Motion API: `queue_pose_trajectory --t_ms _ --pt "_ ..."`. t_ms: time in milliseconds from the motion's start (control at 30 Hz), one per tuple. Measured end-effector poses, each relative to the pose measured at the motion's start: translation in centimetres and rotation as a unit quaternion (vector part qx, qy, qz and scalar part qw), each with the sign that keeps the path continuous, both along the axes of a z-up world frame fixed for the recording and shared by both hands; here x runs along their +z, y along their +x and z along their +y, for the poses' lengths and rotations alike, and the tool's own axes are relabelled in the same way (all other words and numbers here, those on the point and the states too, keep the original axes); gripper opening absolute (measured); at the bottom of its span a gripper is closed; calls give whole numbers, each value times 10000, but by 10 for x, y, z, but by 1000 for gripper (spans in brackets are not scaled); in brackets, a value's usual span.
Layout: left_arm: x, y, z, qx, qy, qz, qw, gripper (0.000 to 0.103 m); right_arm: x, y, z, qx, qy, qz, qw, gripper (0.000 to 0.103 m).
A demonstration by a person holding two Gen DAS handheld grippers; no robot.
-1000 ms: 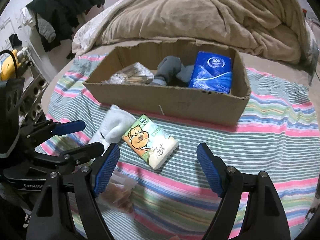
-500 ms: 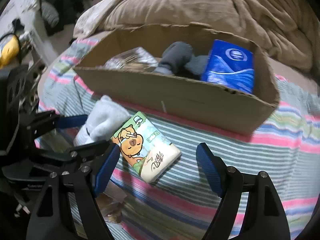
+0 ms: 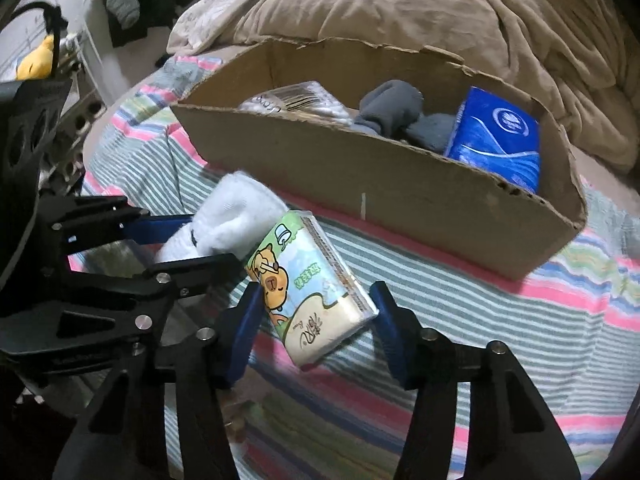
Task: Organize objects
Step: 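Grasp the rolled white socks with the left tool while the right tool grasps the cartoon tissue pack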
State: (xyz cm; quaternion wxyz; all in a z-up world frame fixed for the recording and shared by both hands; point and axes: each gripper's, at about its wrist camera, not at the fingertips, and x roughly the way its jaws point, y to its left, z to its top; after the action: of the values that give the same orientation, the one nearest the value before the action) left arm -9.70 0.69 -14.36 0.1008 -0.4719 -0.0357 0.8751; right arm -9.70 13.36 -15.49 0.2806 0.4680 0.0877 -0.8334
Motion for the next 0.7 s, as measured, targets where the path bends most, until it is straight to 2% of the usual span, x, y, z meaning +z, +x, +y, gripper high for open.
queue_pose_trajectory --t_ms 133,300,700 --pt "9 6 6 -88 12 95 9999 38 13 4 11 -163 -143 53 9998 45" --pt "27 12 4 -55 61 232 9997 38 28 6 25 -251 -315 145 9991 29" --pt "50 22 -8 99 75 419 9990 38 16 11 8 -76 -402 -23 9992 24"
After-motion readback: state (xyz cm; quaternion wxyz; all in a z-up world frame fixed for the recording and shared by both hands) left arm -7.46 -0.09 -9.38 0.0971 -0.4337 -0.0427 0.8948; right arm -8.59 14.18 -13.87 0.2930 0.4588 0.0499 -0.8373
